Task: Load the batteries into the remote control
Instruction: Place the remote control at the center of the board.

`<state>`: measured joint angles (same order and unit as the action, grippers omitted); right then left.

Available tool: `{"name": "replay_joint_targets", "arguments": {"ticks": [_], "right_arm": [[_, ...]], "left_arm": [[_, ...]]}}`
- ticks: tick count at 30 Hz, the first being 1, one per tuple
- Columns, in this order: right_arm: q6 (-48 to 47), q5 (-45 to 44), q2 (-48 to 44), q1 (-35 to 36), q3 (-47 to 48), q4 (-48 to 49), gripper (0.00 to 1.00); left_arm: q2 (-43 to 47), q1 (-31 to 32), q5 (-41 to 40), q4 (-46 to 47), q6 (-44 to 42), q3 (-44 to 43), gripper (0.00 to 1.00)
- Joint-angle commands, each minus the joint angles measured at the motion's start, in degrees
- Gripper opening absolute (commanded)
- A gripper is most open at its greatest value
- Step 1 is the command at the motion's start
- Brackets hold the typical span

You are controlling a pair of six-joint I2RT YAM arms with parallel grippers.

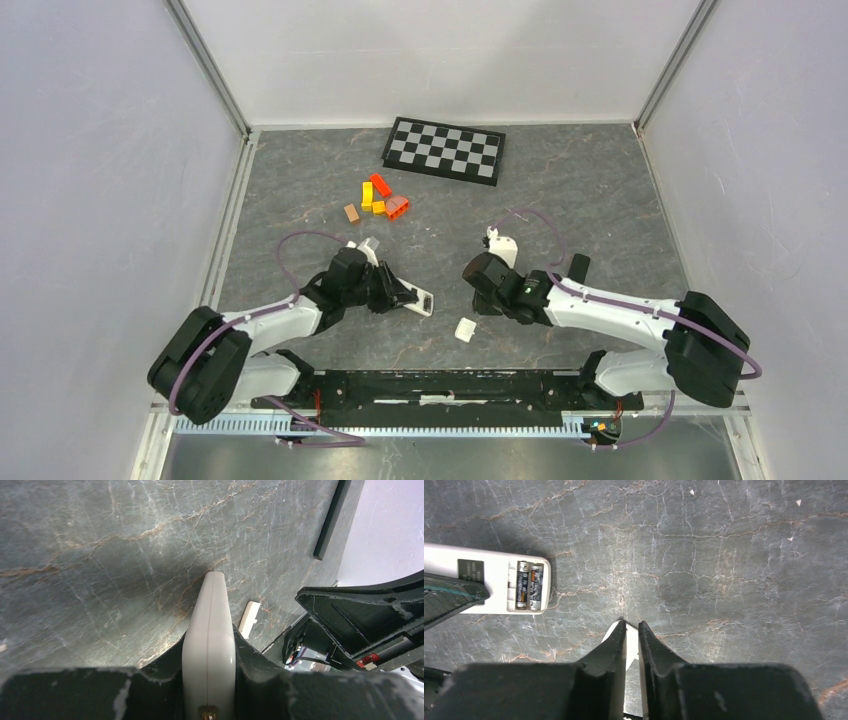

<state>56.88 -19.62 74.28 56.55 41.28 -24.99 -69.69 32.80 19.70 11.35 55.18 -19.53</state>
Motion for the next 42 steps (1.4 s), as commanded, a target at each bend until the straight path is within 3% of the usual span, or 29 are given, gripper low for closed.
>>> {"name": "replay_joint_targets", "arguments": {"ticks": [1, 3, 5, 6, 7, 8, 10, 14, 18, 22, 25, 32, 42], "right_arm": [[-2.9, -3.4, -0.4, -0.1, 3.9, -4.0, 0.24], [-3.3, -4.6, -0.8, -0.2, 3.7, -4.7, 0.33], [-4.2, -4.4, -1.6, -0.2, 3.0, -4.2, 0.48], [-5.7, -3.9, -2.3, -0.2, 2.6, -3.3, 0.58], [-6.2, -3.6, -3.0, -0.2, 2.0, -2.5, 0.82], [-6.7, -3.4, -4.0, -0.2, 1.3, -1.6, 0.96], [-8.1, -2.4, -5.7, -0.2, -0.1, 1.3, 0.98], [-7.8, 0.3, -5.0, -0.2, 0.5, 2.6, 0.98], [-2.4, 3.7, 0.4, 0.2, 5.5, -3.2, 0.71], [5.6, 2.9, 4.7, 3.2, 8.2, -7.2, 0.63], [10.9, 5.0, 7.4, 3.6, 9.8, -9.8, 0.59], [16.5, 8.4, 12.1, 3.8, 10.9, -12.0, 0.35], [16.9, 10.5, 22.7, 3.2, 21.0, -19.8, 0.25]], "left_arm": [[-2.0, 0.9, 0.0, 4.3, 3.3, -1.8, 0.20], [-2.0, 1.0, -0.8, 2.8, 3.2, -1.6, 0.32], [-1.1, 1.0, -2.4, 0.2, 2.5, -1.6, 0.45], [0.0, 1.0, -3.7, -1.9, 1.7, -1.7, 0.52], [0.9, 1.0, -5.1, -4.2, 1.0, -2.0, 0.58], [2.3, 1.0, -6.7, -6.8, 0.0, -2.4, 0.62], [4.3, 1.0, -8.7, -10.2, -1.4, -2.8, 0.68], [7.1, 1.0, -12.6, -17.6, -3.5, -3.9, 0.80], [9.8, 1.0, -15.6, -23.5, -5.0, -4.5, 0.87], [13.3, 0.9, -19.0, -27.8, -5.7, -4.6, 0.92], [16.2, 0.9, -21.6, -30.5, -6.4, -4.6, 0.94], [23.2, 0.9, -28.0, -35.1, -8.8, -5.7, 0.97], [25.5, 0.9, -27.6, -33.8, -10.7, -5.9, 0.97]]}}
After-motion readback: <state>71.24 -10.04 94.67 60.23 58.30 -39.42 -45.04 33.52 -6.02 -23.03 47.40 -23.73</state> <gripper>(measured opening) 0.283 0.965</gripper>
